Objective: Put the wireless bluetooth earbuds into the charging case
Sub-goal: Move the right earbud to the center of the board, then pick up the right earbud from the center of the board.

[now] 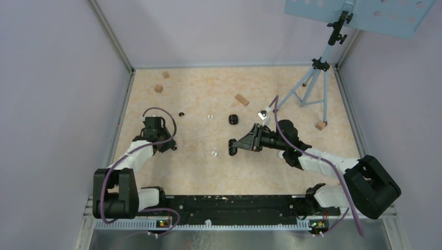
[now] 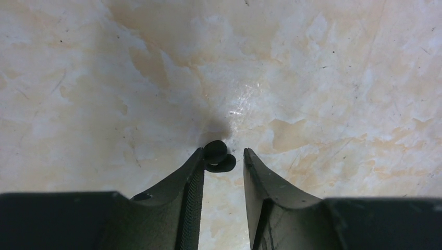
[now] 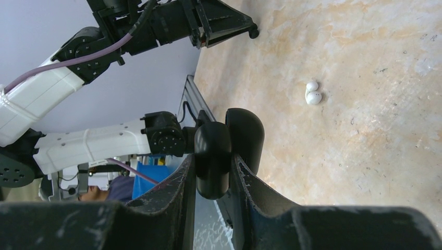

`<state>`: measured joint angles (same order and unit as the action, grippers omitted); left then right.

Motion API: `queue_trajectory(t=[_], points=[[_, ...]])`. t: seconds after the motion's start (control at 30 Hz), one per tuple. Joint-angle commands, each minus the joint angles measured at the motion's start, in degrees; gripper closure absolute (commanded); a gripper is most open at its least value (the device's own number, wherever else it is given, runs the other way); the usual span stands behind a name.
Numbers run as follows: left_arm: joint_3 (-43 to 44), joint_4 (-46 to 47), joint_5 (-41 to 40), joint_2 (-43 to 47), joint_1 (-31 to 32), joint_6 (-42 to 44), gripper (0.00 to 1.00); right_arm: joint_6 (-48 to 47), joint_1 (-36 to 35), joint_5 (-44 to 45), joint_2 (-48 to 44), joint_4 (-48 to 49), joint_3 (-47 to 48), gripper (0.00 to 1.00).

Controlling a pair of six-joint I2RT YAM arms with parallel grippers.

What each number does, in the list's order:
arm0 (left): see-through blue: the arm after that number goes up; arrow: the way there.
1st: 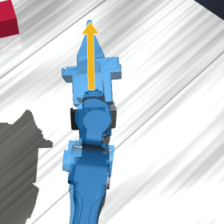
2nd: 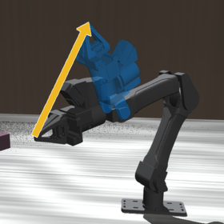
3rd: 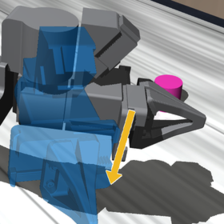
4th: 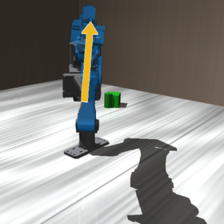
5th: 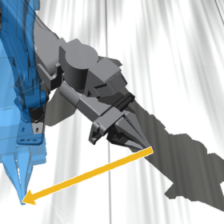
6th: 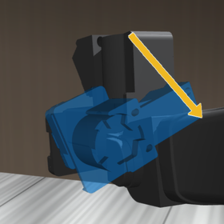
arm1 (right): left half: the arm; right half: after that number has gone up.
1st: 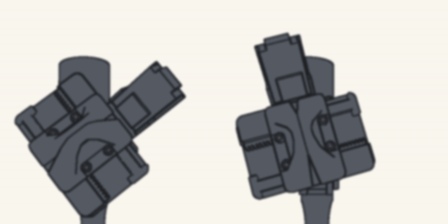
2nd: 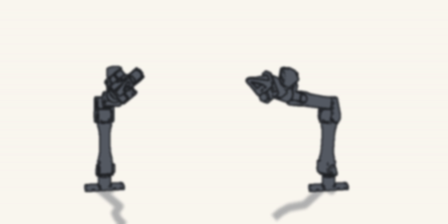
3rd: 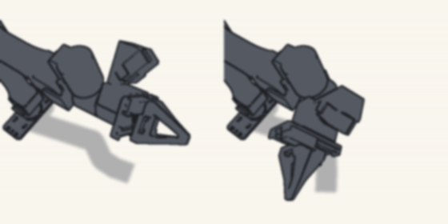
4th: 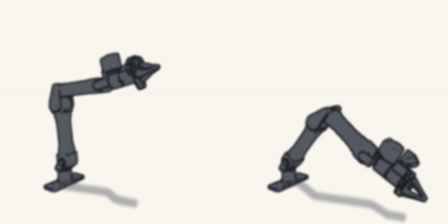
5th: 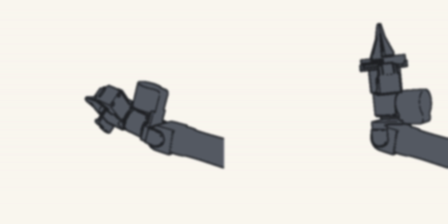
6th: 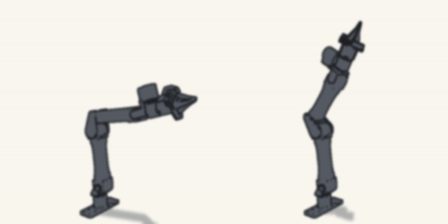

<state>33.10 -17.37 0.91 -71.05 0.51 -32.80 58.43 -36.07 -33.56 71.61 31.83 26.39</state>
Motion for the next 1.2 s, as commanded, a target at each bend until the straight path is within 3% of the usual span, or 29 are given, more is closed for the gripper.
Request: queue_trajectory(t=[0.0, 0.17, 0.47, 1.17], points=[[-0.1, 2.5, 1.7, 0.5, -0.1, 0.1, 0.62, -1.1, 0.4, -0.1, -1.0, 1.7, 2.0, 1.0], [0.2, -0.6, -0.3, 2.1, -0.1, -1.4, 0.52, -1.0, 0.4, -0.2, -0.9, 1.9, 1.8, 1.0], [-2.4, -5.3, -8.5, 6.1, -0.1, -5.3, 0.61, -0.8, 0.4, -0.6, -0.4, 2.5, 1.9, 1.0], [-1.2, 1.1, -3.3, -0.5, -0.1, -3.4, 0.6, -0.7, 0.4, -0.6, -0.8, 2.3, 1.6, 1.0]])
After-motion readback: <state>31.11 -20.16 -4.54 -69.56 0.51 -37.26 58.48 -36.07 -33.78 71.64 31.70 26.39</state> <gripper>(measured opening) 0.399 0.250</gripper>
